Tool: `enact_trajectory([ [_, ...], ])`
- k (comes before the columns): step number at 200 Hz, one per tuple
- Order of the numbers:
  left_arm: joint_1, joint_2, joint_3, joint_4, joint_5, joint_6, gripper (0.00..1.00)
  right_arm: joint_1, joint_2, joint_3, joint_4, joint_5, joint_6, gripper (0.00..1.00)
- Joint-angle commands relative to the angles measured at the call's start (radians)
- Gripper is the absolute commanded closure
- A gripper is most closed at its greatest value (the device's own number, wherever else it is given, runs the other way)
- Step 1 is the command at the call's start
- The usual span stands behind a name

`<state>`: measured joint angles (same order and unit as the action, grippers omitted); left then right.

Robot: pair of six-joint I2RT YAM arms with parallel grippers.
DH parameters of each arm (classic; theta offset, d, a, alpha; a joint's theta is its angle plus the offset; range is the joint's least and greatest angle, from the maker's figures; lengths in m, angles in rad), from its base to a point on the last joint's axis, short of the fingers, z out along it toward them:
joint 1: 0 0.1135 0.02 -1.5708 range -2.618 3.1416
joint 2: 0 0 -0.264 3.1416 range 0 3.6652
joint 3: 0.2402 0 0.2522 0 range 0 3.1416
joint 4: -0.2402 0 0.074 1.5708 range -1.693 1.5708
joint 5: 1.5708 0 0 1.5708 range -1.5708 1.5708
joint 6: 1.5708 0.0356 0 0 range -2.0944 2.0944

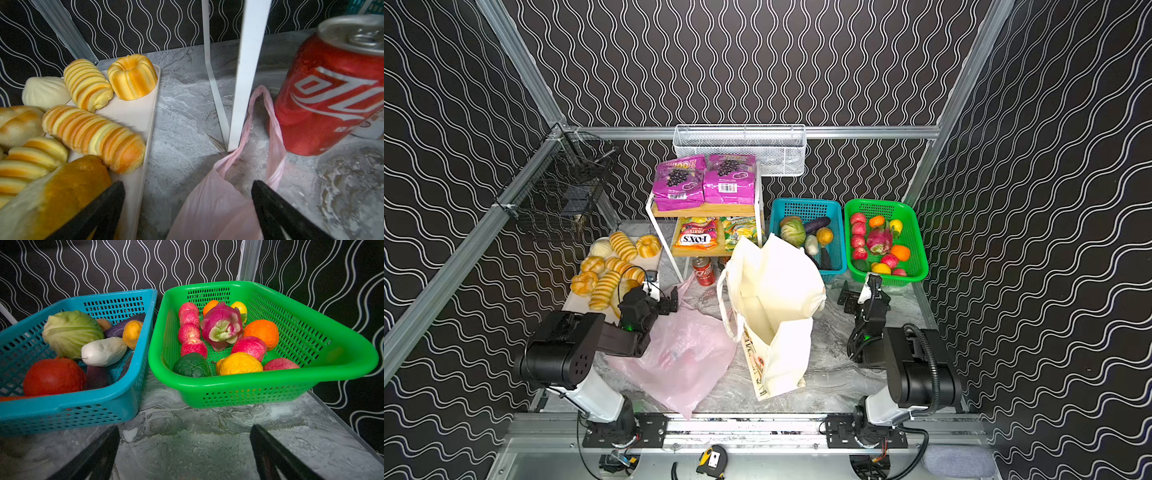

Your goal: Place the mixed food into the grocery bags and tie them

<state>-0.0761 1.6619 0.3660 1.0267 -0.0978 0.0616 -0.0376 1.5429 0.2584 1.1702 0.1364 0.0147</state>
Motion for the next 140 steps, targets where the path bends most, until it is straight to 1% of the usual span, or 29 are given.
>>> enact_trajectory([
  [1, 0.001, -0.002, 0.004, 0.005, -0.001, 0.017, 0.01, 0.002, 0.002, 0.002, 0.026, 0.000, -0.001, 0.00],
  [140, 0.007, 0.000, 0.011, -0.011, 0.020, 0.008, 0.01, 0.001, 0.003, 0.007, 0.017, -0.008, 0.005, 0.00],
])
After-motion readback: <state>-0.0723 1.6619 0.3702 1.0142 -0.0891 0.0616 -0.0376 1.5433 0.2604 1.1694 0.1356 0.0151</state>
